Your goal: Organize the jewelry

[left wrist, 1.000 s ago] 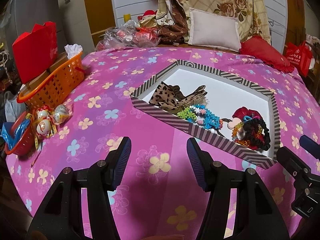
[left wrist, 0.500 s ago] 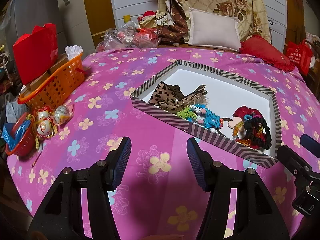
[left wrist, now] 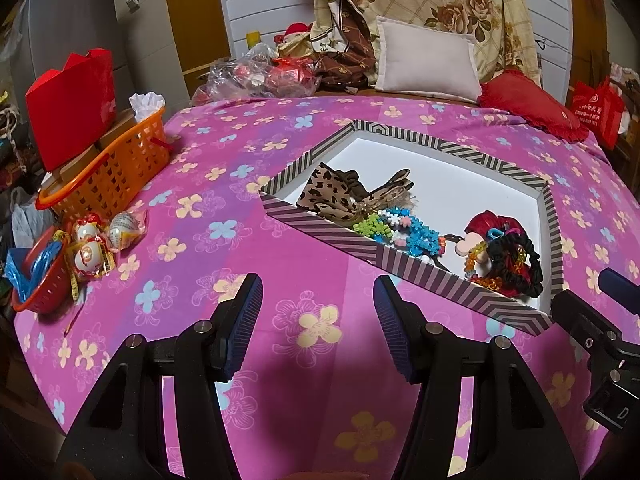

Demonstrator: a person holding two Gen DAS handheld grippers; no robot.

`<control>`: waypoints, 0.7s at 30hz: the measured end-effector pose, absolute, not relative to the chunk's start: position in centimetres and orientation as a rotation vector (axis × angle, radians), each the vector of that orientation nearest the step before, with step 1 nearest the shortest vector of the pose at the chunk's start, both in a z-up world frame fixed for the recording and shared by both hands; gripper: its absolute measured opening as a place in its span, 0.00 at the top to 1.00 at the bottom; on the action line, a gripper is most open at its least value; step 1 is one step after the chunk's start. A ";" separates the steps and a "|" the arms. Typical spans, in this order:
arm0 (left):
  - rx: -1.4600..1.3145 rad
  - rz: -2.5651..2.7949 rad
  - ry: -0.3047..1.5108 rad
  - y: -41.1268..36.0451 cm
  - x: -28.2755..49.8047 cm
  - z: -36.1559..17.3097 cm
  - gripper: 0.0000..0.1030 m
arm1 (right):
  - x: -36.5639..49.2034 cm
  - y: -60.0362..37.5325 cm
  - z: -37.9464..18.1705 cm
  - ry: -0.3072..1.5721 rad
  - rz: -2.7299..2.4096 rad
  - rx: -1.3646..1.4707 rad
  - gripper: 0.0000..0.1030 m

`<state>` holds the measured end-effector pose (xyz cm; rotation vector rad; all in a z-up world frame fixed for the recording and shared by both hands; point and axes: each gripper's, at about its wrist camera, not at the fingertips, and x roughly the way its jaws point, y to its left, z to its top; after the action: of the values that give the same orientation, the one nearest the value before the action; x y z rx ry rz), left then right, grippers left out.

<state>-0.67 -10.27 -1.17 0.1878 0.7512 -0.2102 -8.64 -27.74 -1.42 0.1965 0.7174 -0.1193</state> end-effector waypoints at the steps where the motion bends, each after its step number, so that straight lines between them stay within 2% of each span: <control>1: 0.187 -0.210 0.751 -10.3 -0.7 -1.2 0.44 | -8.6 -27.7 -1.4 0.718 -0.119 0.196 0.19; 21: 0.186 -0.212 0.760 -10.4 -0.6 -1.3 0.44 | -8.4 -27.5 -1.8 0.737 -0.117 0.198 0.19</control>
<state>-0.64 -10.38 -1.25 0.1860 0.7595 -0.2124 -8.42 -27.55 -1.85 0.1982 0.7371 -0.1166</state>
